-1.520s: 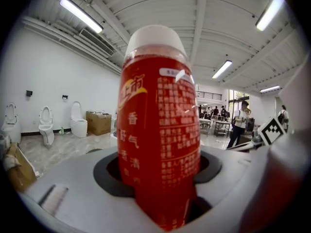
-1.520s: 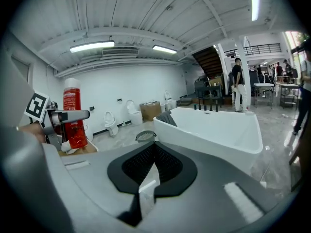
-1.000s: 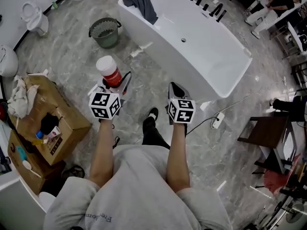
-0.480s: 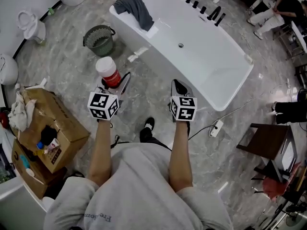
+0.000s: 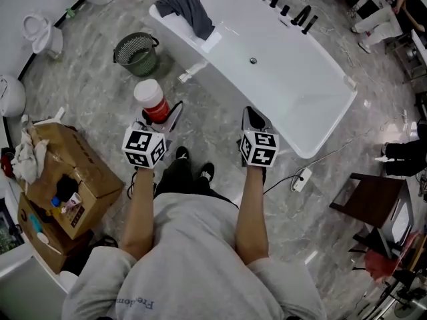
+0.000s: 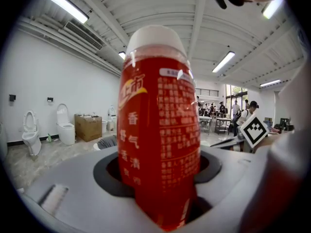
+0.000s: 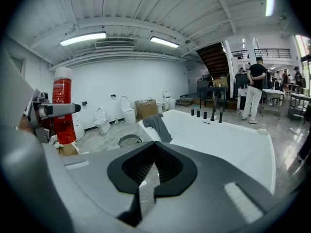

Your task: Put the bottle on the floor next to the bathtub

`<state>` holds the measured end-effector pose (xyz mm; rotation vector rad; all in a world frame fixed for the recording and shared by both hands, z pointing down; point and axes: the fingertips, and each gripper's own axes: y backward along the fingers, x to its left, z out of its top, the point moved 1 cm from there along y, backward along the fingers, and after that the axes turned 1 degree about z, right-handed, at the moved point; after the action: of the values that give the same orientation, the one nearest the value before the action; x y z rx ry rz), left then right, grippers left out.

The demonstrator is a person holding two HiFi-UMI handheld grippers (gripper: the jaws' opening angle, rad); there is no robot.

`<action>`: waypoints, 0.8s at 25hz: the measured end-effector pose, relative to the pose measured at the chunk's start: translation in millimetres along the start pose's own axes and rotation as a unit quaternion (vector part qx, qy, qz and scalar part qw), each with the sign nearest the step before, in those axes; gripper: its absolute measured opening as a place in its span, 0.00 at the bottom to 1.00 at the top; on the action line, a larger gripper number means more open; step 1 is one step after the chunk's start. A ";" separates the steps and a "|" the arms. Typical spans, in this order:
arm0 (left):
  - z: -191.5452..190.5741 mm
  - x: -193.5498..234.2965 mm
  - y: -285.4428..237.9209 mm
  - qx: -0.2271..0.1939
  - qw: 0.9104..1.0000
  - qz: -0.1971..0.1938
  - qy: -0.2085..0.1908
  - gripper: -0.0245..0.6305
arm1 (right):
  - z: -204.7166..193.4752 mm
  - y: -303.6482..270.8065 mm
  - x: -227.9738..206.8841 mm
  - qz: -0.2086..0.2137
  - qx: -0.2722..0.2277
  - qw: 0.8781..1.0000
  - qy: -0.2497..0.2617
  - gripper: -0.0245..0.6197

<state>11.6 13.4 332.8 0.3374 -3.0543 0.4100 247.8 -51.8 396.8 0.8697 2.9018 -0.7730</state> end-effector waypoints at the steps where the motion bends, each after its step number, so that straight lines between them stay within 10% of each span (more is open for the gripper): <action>1: -0.5 -1.0 -1.7 0.001 1.000 -0.001 -0.001 0.54 | 1.1 -3.8 0.7 0.003 0.000 1.000 -0.001 0.04; 12: -6.5 11.6 -25.2 0.001 1.000 -0.019 0.000 0.54 | 60.1 -15.7 48.1 0.115 -0.050 0.992 0.032 0.04; 20: -36.3 4.1 -49.3 0.027 0.996 -0.086 0.003 0.54 | 96.5 -13.4 90.1 0.220 0.017 0.948 0.230 0.04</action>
<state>18.8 -24.3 380.7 0.5950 -2.9804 0.4836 152.8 -59.9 304.6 1.8387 2.8549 -0.6463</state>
